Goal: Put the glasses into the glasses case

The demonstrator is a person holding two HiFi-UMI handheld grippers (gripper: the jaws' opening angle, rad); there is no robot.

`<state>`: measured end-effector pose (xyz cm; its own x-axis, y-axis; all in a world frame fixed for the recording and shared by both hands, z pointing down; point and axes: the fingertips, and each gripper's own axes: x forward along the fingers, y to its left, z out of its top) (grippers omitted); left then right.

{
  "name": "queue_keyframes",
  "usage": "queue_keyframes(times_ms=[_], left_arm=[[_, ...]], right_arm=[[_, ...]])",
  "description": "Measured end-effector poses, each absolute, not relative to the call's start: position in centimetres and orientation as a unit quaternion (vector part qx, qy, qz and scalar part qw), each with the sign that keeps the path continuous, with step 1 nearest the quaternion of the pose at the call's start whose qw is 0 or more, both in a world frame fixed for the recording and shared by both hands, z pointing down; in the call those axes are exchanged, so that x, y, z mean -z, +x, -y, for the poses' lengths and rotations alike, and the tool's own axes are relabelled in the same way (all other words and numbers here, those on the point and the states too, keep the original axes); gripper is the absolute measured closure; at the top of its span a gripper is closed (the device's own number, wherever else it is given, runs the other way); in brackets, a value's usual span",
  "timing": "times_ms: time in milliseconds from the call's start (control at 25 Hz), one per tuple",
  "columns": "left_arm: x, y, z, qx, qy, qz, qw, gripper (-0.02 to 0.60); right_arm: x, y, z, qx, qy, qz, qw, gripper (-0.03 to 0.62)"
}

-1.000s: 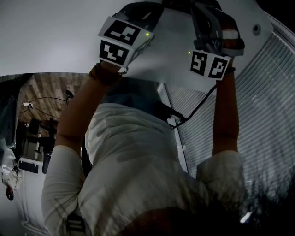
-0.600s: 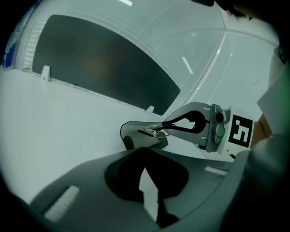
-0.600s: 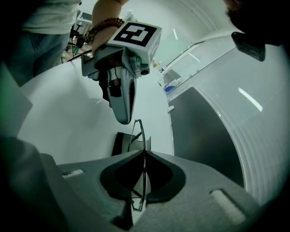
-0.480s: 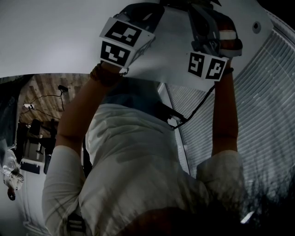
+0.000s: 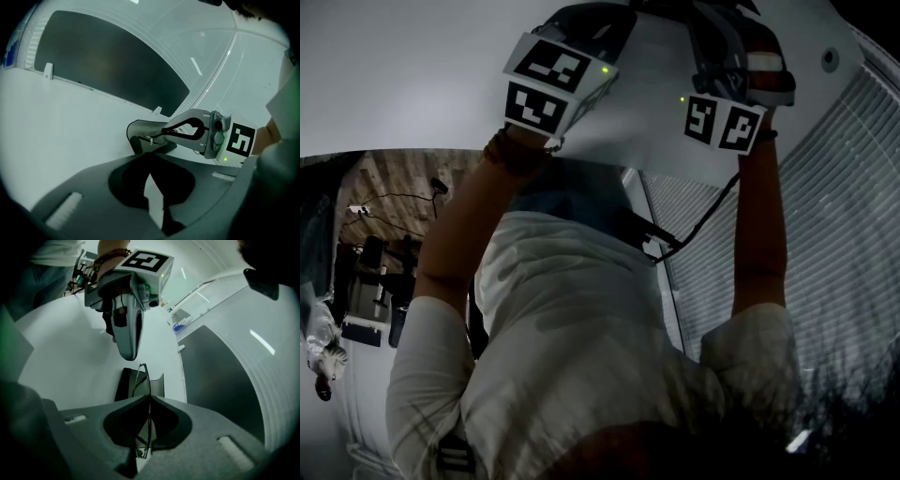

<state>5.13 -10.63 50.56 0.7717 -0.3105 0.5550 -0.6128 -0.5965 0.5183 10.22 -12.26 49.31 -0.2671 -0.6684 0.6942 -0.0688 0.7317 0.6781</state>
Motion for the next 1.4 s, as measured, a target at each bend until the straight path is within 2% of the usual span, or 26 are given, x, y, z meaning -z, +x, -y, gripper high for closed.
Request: queue_keyframes(times_ms=[840,1160,1400], left_arm=[[-51.0,5.7,10.6,-0.211,0.862,0.264,0.379,0.581],[-51.1,5.0,9.7,-0.214,0.861,0.264,0.377,0.581],[-51.0,5.0,9.5,-0.214,0.863,0.264,0.373,0.581]], right_arm=[[-51.8,10.8,12.7,0.252,0.227,0.757,0.558,0.576],[-51.0,10.5,11.9,0.227,0.231,0.772,0.547,0.525],[-50.9,10.9,12.2,0.201,0.244,0.780,0.541,0.522]])
